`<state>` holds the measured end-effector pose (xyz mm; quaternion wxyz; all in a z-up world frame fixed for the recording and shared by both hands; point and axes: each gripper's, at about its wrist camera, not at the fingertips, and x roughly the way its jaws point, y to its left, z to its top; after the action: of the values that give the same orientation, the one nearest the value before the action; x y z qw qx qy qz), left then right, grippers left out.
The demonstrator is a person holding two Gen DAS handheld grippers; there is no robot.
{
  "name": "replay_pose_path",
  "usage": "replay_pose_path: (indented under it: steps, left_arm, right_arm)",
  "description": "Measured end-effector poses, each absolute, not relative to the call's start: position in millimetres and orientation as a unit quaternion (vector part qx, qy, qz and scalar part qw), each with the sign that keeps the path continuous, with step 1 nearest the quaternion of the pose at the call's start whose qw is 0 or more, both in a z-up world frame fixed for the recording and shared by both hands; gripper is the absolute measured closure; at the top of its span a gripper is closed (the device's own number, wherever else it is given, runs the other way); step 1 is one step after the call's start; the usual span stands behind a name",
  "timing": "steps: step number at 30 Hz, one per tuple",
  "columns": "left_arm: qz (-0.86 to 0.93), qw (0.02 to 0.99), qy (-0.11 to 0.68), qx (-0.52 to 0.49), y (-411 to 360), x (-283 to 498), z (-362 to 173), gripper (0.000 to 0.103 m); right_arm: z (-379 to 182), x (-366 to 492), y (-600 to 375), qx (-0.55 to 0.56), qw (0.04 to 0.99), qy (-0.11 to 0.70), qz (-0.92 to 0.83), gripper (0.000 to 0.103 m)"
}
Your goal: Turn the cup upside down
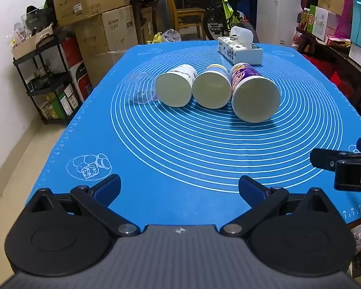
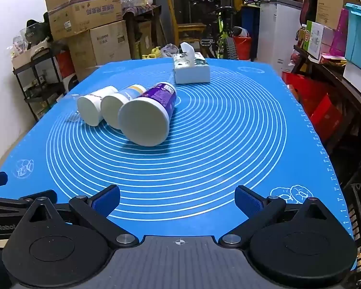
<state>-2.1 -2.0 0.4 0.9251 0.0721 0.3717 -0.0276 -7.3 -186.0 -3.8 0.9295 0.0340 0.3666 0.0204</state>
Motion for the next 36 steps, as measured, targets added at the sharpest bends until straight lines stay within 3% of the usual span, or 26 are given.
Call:
replay_pose_path:
  steps: [36]
  left_arm:
    - [-0.017, 0.922, 0.381, 0.070, 2.6, -2.9, 0.2, 0.000]
  right_arm:
    - [4.5, -12.8, -179.0, 0.016, 0.937, 0.349, 0.017, 0.002]
